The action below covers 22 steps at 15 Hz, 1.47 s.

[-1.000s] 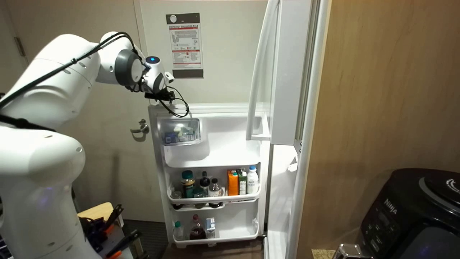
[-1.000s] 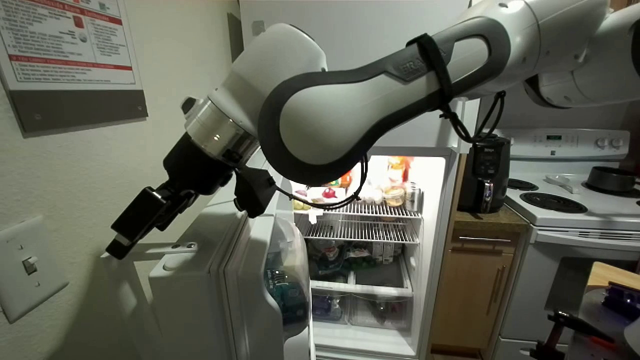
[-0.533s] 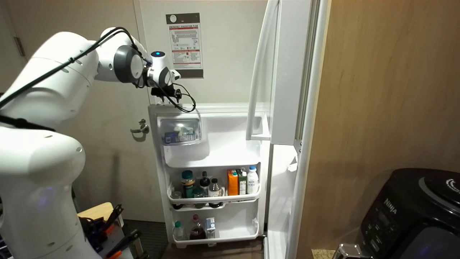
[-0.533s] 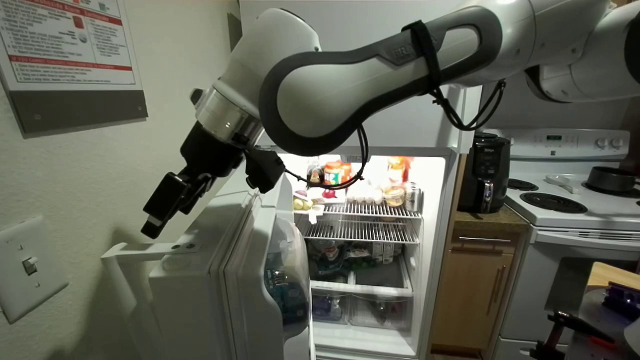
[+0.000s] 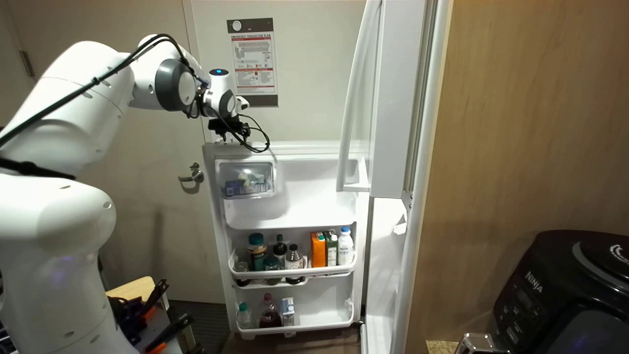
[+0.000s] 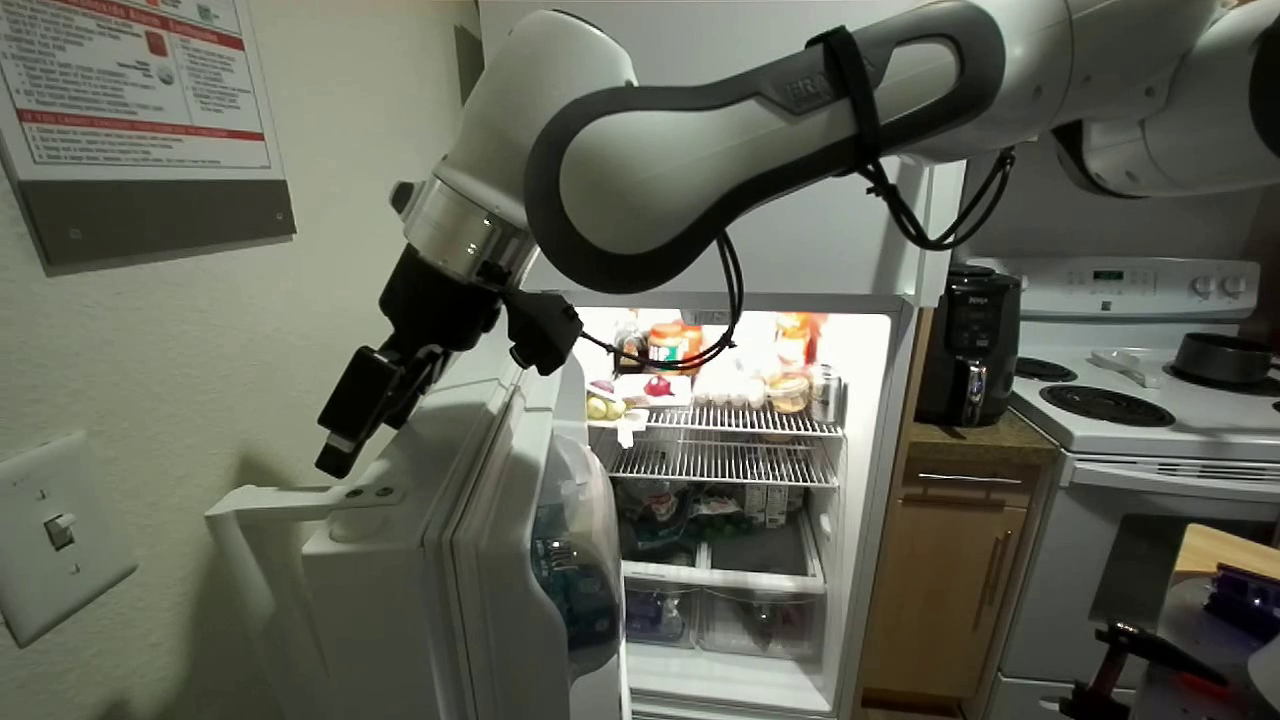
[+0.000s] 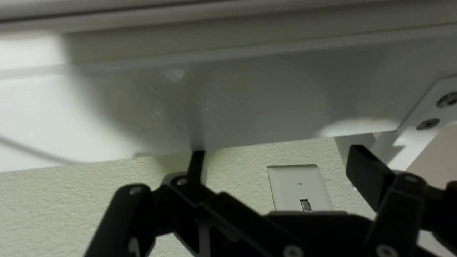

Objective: Close the bottom door on the upright fridge

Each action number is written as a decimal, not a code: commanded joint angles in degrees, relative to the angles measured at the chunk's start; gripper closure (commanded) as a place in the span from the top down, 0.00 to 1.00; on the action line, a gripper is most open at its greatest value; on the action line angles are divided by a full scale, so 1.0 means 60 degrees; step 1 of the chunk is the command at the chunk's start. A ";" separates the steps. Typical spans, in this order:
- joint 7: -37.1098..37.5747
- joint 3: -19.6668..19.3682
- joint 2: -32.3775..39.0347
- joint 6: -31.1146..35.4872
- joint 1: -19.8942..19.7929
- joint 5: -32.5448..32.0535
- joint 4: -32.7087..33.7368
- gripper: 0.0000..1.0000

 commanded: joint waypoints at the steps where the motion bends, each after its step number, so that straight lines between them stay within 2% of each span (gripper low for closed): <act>1: -0.0105 -0.0031 -0.0234 -0.0228 -0.0037 -0.0078 -0.0695 1.00; 13: -0.0198 -0.0777 -0.1003 -0.0631 -0.0203 -0.0544 -0.1803 1.00; 22: -0.0587 -0.1583 -0.2756 -0.0654 -0.0822 -0.0516 -0.3288 1.00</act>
